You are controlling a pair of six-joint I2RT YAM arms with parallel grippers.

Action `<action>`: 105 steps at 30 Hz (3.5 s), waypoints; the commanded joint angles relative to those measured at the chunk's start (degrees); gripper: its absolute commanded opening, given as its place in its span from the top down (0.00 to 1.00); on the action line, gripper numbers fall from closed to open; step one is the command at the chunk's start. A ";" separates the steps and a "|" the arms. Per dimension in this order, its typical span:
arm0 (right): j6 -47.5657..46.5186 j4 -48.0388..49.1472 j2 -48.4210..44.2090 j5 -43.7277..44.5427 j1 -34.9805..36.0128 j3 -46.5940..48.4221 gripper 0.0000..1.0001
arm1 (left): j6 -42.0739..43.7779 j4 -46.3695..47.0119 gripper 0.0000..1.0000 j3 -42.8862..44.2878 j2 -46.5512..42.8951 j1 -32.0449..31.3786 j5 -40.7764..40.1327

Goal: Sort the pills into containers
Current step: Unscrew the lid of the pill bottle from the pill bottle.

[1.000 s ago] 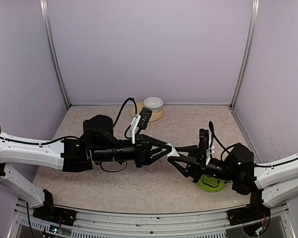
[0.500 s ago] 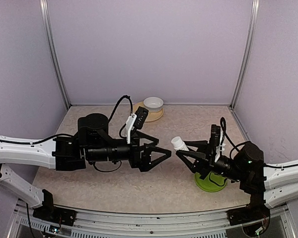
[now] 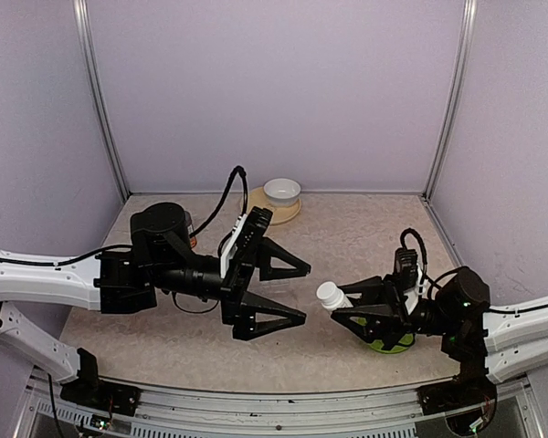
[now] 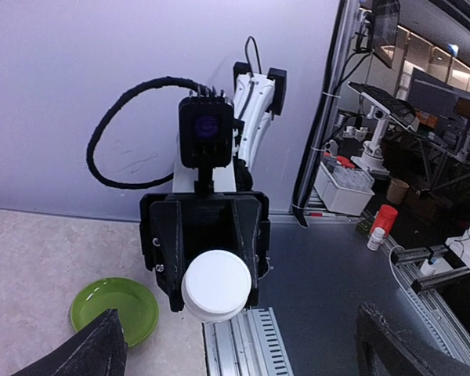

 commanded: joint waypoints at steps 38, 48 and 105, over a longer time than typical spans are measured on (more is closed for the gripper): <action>5.08 16.10 13.90 -6.59 -14.46 0.44 1.00 | -2.95 9.72 0.01 9.96 14.35 9.46 12.58; 6.39 18.62 18.92 -8.74 -16.79 3.65 1.00 | -2.36 11.09 0.01 11.85 17.00 11.46 18.73; 8.89 20.03 17.81 -13.03 -21.62 1.74 1.00 | -0.04 1.96 0.08 13.70 17.73 11.22 4.45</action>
